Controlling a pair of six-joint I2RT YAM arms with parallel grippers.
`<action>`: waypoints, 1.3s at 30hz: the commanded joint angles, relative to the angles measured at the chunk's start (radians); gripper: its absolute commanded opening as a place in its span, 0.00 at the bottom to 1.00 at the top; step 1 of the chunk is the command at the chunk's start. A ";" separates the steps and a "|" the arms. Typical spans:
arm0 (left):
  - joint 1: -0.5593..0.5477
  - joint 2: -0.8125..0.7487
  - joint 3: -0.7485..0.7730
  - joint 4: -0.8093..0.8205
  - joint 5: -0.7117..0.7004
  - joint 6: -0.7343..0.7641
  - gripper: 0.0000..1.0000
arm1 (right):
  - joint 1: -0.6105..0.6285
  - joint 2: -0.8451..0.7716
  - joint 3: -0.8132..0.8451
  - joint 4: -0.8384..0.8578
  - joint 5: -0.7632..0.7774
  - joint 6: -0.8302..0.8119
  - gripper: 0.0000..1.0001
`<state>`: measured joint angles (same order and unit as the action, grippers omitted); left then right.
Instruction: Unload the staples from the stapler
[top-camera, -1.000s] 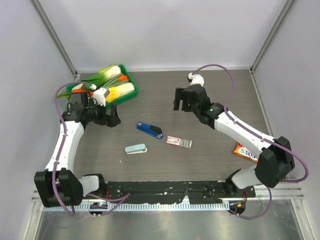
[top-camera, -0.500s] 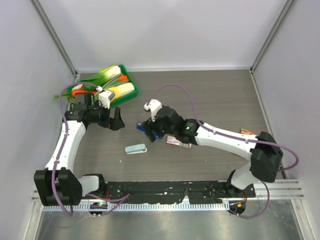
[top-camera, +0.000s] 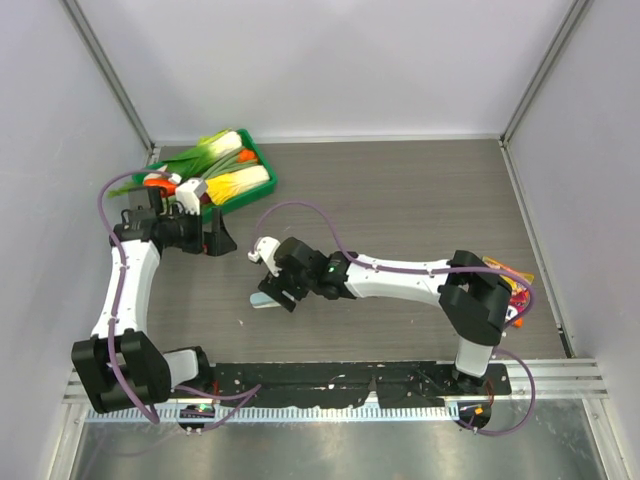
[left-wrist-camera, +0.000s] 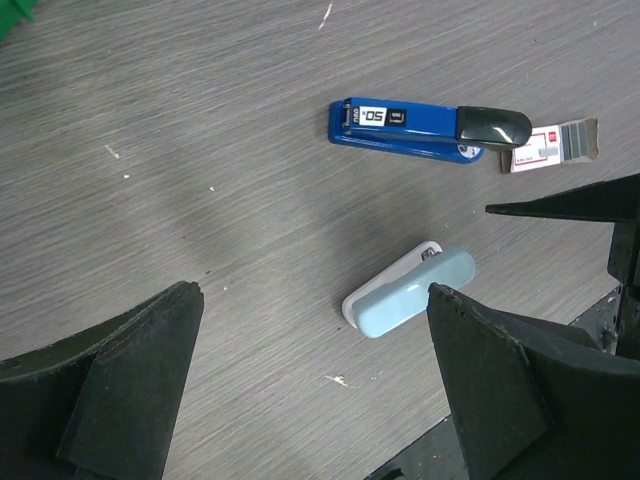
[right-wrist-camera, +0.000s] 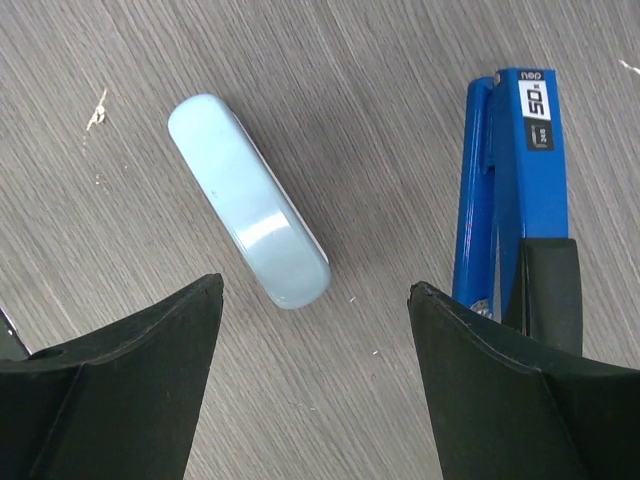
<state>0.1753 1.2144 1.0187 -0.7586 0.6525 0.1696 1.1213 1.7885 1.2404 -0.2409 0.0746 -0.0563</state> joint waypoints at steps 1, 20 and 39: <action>0.003 -0.033 -0.005 -0.022 0.053 0.024 1.00 | 0.015 -0.002 0.067 0.022 -0.053 -0.059 0.80; 0.007 -0.055 -0.014 -0.033 -0.001 0.016 1.00 | 0.064 0.124 0.116 -0.015 -0.019 -0.102 0.64; 0.004 -0.105 0.003 -0.179 0.053 0.129 1.00 | 0.002 -0.006 0.013 0.234 0.103 0.133 0.02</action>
<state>0.1764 1.1255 1.0019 -0.8837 0.6319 0.2428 1.1584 1.9404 1.3121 -0.1963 0.1223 -0.0536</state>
